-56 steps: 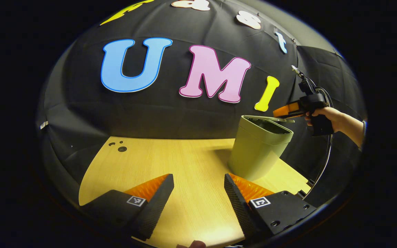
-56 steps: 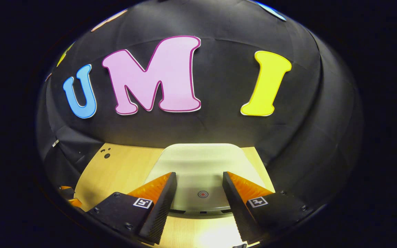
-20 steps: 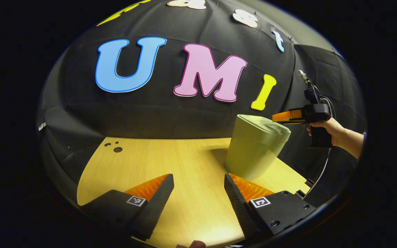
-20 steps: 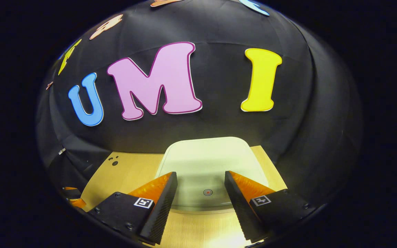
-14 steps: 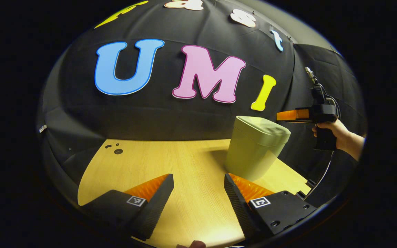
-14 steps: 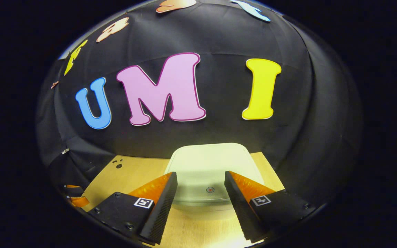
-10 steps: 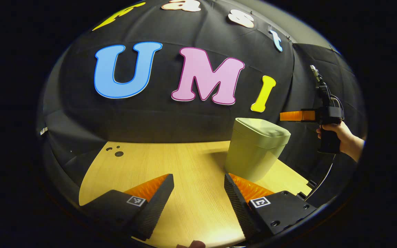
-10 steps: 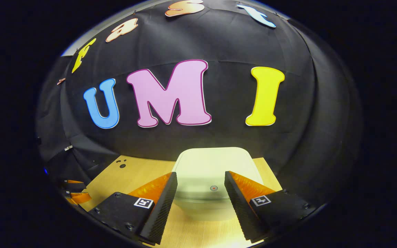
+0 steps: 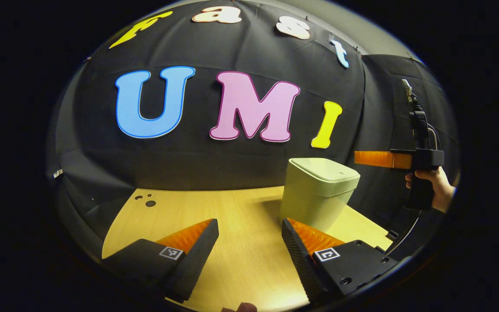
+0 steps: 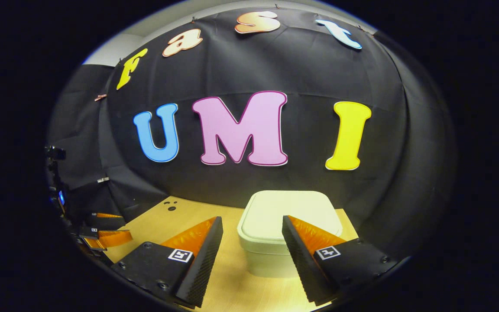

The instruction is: Press the lid of the desktop garbage bin to open it, pick up the crumpled paper on the desktop and throw it into the bin, then pick up the pop can on the desktop and drop it into the bin, and finally close the garbage bin lid.

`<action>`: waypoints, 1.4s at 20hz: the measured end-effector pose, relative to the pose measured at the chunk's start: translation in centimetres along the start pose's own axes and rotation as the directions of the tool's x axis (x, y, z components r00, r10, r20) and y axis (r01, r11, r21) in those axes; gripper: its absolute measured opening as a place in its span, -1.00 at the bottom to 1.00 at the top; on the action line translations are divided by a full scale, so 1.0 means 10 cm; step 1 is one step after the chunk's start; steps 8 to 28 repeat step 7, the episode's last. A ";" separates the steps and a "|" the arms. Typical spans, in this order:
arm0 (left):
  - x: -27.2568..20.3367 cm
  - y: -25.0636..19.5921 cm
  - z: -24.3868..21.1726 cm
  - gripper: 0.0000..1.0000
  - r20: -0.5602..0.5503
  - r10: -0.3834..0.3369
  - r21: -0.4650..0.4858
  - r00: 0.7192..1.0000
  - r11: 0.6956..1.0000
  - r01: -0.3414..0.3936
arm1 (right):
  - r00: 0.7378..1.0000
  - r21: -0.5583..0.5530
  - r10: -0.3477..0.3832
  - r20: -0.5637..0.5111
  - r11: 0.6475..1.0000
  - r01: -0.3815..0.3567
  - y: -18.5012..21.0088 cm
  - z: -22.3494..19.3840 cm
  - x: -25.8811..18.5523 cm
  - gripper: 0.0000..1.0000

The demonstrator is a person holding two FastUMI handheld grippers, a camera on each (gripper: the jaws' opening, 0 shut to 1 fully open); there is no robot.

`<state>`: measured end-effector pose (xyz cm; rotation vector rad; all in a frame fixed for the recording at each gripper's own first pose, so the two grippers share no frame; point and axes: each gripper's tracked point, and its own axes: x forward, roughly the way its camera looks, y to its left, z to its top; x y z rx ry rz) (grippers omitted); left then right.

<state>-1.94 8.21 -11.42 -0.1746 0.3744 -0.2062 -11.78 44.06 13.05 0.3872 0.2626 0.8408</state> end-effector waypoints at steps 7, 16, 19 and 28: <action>-0.10 -0.13 0.08 0.88 0.034 0.047 0.019 0.998 0.999 -0.048 | 0.996 0.015 0.088 -0.026 0.996 -0.088 0.21 -0.28 -0.20 0.75; -0.10 -0.13 0.08 0.88 0.034 0.047 0.019 0.998 0.999 -0.048 | 0.996 0.015 0.088 -0.026 0.996 -0.088 0.21 -0.28 -0.20 0.75; -0.10 -0.13 0.08 0.88 0.034 0.047 0.019 0.998 0.999 -0.048 | 0.996 0.015 0.088 -0.026 0.996 -0.088 0.21 -0.28 -0.20 0.75; -0.10 -0.13 0.08 0.88 0.034 0.047 0.019 0.998 0.999 -0.048 | 0.996 0.015 0.088 -0.026 0.996 -0.088 0.21 -0.28 -0.20 0.75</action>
